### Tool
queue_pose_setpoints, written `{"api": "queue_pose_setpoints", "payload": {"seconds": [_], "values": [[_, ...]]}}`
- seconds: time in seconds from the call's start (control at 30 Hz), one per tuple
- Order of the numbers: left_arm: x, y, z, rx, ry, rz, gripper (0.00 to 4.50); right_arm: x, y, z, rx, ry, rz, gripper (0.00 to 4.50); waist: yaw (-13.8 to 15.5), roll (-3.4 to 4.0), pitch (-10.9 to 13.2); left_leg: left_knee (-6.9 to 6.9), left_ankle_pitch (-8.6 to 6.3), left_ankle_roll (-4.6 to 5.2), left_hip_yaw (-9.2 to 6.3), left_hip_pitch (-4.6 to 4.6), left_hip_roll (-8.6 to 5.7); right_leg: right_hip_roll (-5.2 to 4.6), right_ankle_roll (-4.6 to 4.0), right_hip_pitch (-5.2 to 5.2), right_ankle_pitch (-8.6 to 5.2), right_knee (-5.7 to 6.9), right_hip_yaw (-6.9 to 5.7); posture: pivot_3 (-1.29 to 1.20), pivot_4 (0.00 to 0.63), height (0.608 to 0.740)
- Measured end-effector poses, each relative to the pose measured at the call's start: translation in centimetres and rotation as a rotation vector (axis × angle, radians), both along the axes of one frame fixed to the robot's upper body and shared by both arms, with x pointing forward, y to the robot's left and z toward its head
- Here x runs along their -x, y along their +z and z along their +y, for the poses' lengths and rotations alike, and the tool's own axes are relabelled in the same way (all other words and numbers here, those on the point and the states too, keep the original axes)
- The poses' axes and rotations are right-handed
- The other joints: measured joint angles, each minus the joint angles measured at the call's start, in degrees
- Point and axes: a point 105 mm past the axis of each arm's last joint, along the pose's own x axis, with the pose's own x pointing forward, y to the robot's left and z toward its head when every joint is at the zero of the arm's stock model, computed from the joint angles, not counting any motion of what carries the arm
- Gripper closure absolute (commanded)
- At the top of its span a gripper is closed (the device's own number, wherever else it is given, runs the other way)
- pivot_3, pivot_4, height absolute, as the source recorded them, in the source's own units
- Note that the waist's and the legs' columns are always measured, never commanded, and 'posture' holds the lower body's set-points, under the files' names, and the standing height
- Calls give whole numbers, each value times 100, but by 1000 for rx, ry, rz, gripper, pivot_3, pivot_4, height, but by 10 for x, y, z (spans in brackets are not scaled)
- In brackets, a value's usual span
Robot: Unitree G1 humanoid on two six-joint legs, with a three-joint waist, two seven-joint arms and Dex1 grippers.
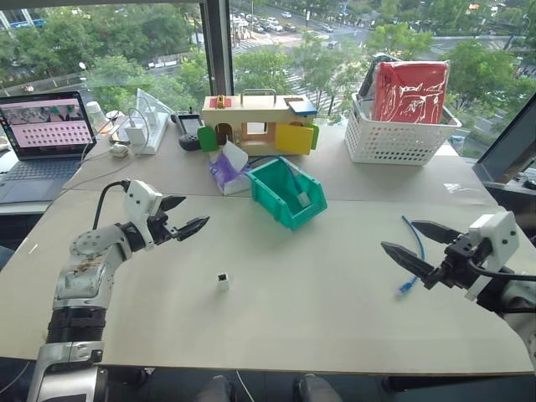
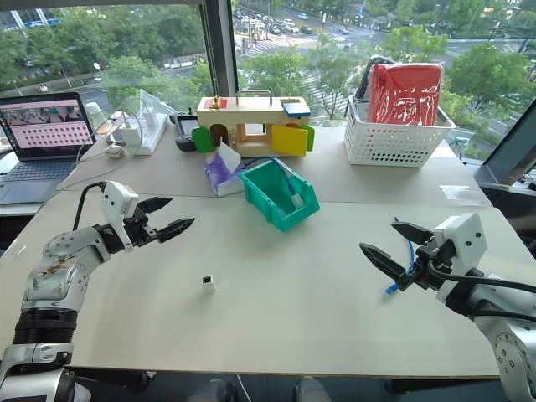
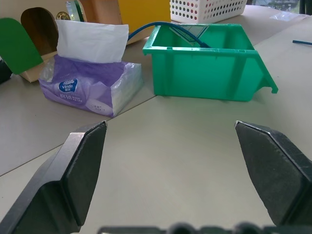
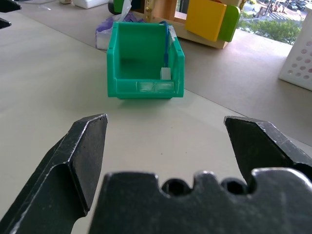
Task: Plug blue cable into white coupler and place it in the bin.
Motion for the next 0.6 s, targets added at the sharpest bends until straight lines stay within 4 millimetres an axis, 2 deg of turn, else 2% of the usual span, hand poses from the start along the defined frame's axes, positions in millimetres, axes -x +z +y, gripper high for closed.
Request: {"api": "queue_pose_setpoints", "payload": {"seconds": [0.13,0.23,0.3,0.4,0.5,0.6], "values": [[5,1,-6,47,-71,26,0,-3,5,0,33,21,12,63,-10,1,1,31,0,1,1,-5,0,-1,1,-5,-1,27,5,0,150,735],[14,10,-16,66,-178,11,0,-8,21,10,156,121,2,63,-31,-4,2,38,1,2,0,4,5,4,-1,-2,0,34,6,0,150,735],[24,12,-17,25,-243,15,0,-7,12,19,248,200,45,63,-34,-12,3,37,1,2,-4,10,10,10,-6,0,-7,39,4,0,150,735],[43,7,-19,-32,-355,61,0,-6,-16,22,318,302,165,63,-29,-11,4,37,1,2,-2,2,8,6,-13,-6,-6,40,4,0,150,735],[55,9,-25,-45,-440,112,0,-9,-25,13,384,342,211,63,11,-13,7,42,1,3,-2,-8,5,3,-10,-12,-5,41,5,0,150,735],[62,24,-29,-58,-496,130,0,-13,-30,-3,504,378,237,63,23,-15,9,42,1,2,-1,-6,5,4,-1,-12,-12,39,5,0,150,735]]}}
